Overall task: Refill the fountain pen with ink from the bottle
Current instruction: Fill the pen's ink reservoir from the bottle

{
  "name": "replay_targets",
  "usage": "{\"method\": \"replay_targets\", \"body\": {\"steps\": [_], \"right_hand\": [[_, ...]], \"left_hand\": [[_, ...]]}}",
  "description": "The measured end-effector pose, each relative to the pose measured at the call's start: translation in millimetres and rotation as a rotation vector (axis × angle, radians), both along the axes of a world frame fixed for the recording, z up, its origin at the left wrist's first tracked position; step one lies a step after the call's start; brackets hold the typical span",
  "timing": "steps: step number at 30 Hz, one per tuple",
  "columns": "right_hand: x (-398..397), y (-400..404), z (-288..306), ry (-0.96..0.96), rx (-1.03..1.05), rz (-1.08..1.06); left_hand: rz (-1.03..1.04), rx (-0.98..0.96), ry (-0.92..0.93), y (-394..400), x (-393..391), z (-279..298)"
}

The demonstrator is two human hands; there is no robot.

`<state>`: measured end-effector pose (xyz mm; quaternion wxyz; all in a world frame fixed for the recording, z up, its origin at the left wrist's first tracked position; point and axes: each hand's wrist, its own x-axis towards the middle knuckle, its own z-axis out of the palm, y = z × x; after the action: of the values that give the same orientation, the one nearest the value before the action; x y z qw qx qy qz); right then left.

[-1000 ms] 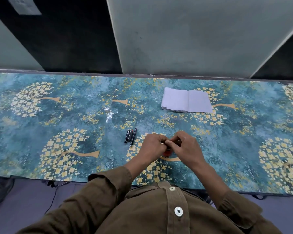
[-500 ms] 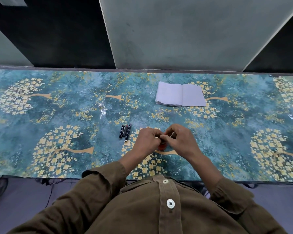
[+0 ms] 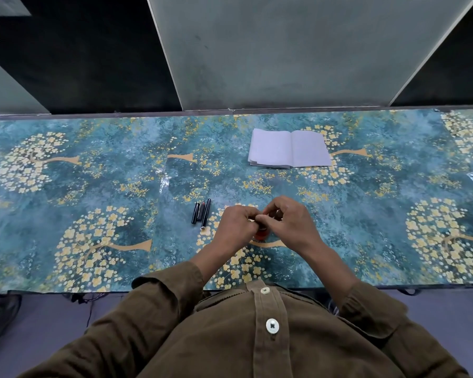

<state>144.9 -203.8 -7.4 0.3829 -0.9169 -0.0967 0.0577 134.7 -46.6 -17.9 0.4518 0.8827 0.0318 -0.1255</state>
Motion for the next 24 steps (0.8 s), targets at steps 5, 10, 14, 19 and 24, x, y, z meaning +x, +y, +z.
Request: {"method": "replay_targets", "body": {"steps": [5,10,14,19,24], "right_hand": [[1.8,-6.0,-0.1,0.044,0.052,0.062],[-0.5,-0.8,-3.2,0.009,0.031,-0.016],[-2.7,3.0,-5.6,0.000,0.039,-0.079],[-2.3,2.1,-3.4,0.033,0.092,-0.090],[-1.2,-1.3,1.4,0.087,0.171,-0.150]], "left_hand": [[0.007,-0.018,-0.027,0.6,0.1,-1.1],[0.002,-0.015,-0.007,0.4,-0.2,1.0],[-0.008,-0.022,0.003,0.5,-0.5,1.3],[-0.018,-0.021,-0.006,0.8,-0.6,2.4],[-0.016,-0.076,-0.020,4.4,-2.0,-4.7]]}}
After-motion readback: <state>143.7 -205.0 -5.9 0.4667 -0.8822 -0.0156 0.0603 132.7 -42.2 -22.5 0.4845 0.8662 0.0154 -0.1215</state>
